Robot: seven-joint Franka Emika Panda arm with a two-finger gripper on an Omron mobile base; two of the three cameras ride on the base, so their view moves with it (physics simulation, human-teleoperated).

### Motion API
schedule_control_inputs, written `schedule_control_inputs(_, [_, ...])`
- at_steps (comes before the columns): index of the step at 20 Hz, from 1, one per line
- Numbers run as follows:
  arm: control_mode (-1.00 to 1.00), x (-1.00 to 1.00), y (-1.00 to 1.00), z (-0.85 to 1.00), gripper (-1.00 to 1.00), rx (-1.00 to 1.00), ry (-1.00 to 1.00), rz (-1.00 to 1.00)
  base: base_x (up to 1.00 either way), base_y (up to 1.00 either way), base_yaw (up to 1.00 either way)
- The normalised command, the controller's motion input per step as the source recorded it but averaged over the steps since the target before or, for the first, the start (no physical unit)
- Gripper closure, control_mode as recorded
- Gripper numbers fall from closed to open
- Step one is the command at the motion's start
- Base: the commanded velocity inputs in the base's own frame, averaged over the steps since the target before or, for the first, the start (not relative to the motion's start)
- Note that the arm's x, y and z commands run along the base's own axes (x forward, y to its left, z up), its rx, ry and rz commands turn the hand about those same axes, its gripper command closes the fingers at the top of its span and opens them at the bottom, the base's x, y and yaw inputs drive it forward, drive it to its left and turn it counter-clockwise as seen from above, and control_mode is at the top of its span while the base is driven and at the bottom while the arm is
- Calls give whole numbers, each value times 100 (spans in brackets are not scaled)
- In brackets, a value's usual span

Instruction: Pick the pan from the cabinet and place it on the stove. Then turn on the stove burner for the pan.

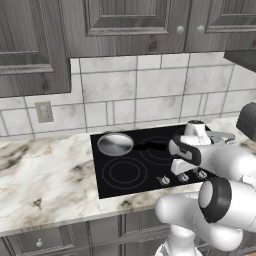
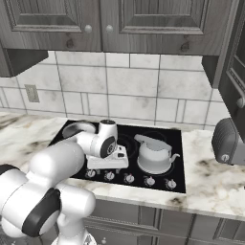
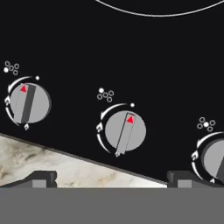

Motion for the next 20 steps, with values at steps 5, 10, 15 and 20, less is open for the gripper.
schedule_control_inputs(5, [-100, 9, 0, -10, -100, 0, 0, 2, 0, 0, 0])
schedule_control_inputs(10, [-100, 1, 0, -2, -100, 0, 0, 0, 0, 0, 0])
schedule_control_inputs(15, [-100, 0, 0, -5, -100, 0, 0, 0, 0, 0, 0])
schedule_control_inputs(20, [-100, 0, 0, -9, -100, 0, 0, 0, 0, 0, 0])
